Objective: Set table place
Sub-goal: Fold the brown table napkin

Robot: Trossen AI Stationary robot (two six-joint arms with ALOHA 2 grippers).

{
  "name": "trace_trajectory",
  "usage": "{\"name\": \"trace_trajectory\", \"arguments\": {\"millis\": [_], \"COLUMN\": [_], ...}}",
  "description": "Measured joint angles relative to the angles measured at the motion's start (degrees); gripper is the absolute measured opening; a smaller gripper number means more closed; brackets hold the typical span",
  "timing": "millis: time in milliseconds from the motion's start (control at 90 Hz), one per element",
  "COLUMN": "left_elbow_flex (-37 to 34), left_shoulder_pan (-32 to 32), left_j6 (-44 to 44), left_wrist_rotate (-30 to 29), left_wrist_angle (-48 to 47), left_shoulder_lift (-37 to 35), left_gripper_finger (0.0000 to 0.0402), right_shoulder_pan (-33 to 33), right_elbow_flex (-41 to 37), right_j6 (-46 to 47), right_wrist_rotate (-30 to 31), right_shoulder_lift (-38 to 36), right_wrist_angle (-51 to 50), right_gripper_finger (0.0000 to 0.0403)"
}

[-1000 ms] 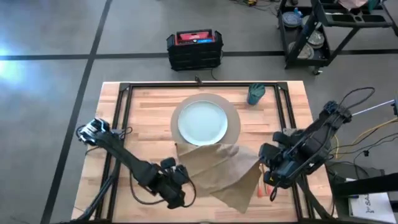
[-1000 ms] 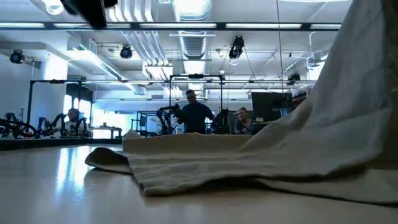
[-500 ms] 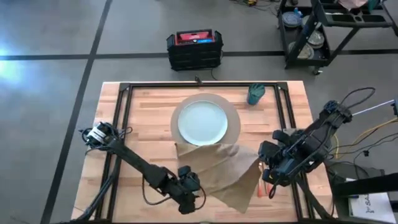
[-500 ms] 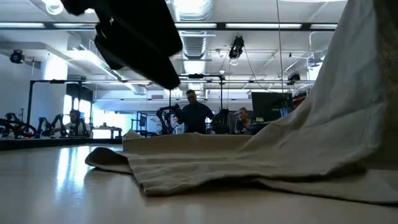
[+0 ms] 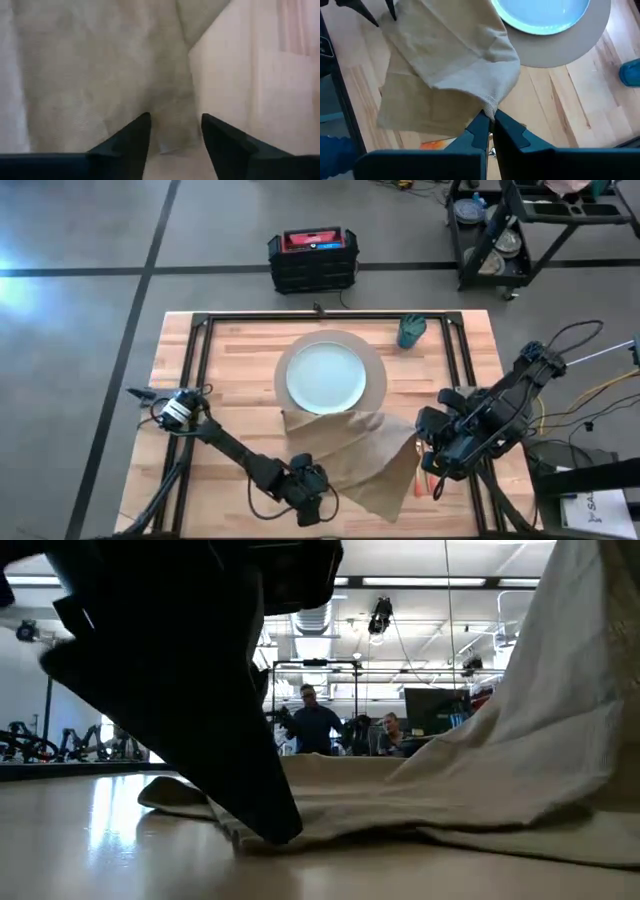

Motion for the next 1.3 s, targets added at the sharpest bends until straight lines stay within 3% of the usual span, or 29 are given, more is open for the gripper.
{"name": "trace_trajectory", "arguments": {"millis": [256,389,478,633,756,911,1167,1300], "left_elbow_flex": [-4.78,-3.28,-0.95,10.41,21.46,33.42,46.82,55.01], "left_shoulder_pan": [0.21,0.37,0.13,-1.65,-3.63,-6.11,-9.21,-11.21], "left_j6": [-1.42,-0.52,0.86,1.46,0.62,-2.64,-4.27,-3.23], "left_wrist_rotate": [-1.79,-1.16,-0.08,-5.31,-9.79,-14.37,-16.24,-20.34], "left_wrist_angle": [3.09,0.70,-7.18,-27.86,-45.59,-58.85,-69.19,-72.11], "left_shoulder_lift": [-0.25,-1.38,-3.37,-8.37,-8.44,-8.80,-7.52,-7.48], "left_gripper_finger": [0.0017,0.0004,0.0002,0.0001,0.0001,0.0000,0.0000,0.0000], "right_shoulder_pan": [0.00,0.00,0.00,0.44,2.11,5.83,13.34,14.85], "right_elbow_flex": [0.00,-0.02,0.10,1.77,3.23,6.47,22.33,30.04], "right_j6": [0.02,0.02,0.02,0.84,1.98,2.85,0.05,-4.02], "right_wrist_rotate": [0.48,0.58,0.71,1.92,4.35,7.66,16.36,19.62], "right_shoulder_lift": [0.00,0.00,0.00,0.00,0.02,2.59,11.12,14.50], "right_wrist_angle": [-0.02,0.00,-0.07,0.02,0.27,0.75,0.12,0.07], "right_gripper_finger": [0.0000,0.0000,0.0000,0.0000,0.0000,0.0000,0.0000,0.0000]}}
